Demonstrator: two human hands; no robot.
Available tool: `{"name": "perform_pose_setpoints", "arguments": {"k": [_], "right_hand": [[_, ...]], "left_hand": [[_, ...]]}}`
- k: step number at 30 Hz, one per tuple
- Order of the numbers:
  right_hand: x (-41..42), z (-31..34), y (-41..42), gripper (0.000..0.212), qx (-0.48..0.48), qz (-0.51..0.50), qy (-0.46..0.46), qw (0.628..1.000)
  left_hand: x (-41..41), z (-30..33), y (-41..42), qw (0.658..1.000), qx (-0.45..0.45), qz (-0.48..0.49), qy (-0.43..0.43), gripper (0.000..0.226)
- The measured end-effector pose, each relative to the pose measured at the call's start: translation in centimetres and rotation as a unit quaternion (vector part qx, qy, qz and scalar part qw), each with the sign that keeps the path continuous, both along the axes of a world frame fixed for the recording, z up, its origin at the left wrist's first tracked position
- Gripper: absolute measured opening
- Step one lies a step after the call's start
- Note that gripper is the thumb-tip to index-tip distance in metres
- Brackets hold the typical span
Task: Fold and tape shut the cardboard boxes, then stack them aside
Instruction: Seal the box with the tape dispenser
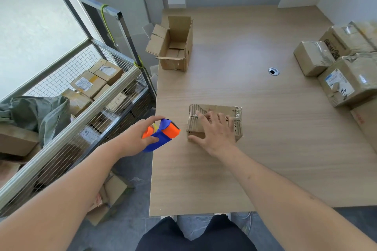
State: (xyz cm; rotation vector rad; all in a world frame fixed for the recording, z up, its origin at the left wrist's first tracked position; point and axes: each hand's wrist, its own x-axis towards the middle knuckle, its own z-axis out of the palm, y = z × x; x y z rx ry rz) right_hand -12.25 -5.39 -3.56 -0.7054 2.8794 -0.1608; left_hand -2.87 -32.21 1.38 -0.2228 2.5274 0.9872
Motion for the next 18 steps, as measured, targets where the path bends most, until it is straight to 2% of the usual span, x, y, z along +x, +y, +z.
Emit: {"name": "perform_pose_setpoints", "arguments": {"k": [2, 4, 9, 11, 14, 16, 18], "right_hand": [[0.4, -0.2, -1.3, 0.084, 0.031, -0.033, -0.021, 0.999], [0.6, -0.1, -2.2, 0.077, 0.03, -0.054, -0.029, 0.998], [0.5, 0.3, -2.5, 0.074, 0.028, -0.032, -0.013, 0.999], [0.3, 0.1, -2.0, 0.072, 0.016, 0.017, -0.012, 1.0], [-0.2, 0.3, -0.5, 0.065, -0.028, 0.149, -0.003, 0.988], [-0.8, 0.5, 0.5, 0.071, -0.013, 0.223, -0.075, 0.972], [-0.8, 0.3, 0.8, 0.076, -0.004, 0.246, -0.117, 0.962]], "left_hand": [[0.0, 0.2, 0.2, 1.0, 0.014, -0.007, 0.003, 0.068], [0.2, 0.5, 0.4, 1.0, 0.02, -0.016, 0.008, 0.069], [0.9, 0.9, 0.5, 0.999, 0.028, -0.027, 0.012, 0.071], [1.3, 1.1, 0.5, 0.999, 0.038, -0.031, 0.015, 0.071], [1.9, 1.6, 0.4, 0.998, 0.05, -0.037, 0.022, 0.071], [2.2, 1.9, 0.2, 0.997, 0.057, -0.04, 0.022, 0.072], [2.5, 2.0, 0.2, 0.997, 0.06, -0.04, 0.022, 0.072]]}}
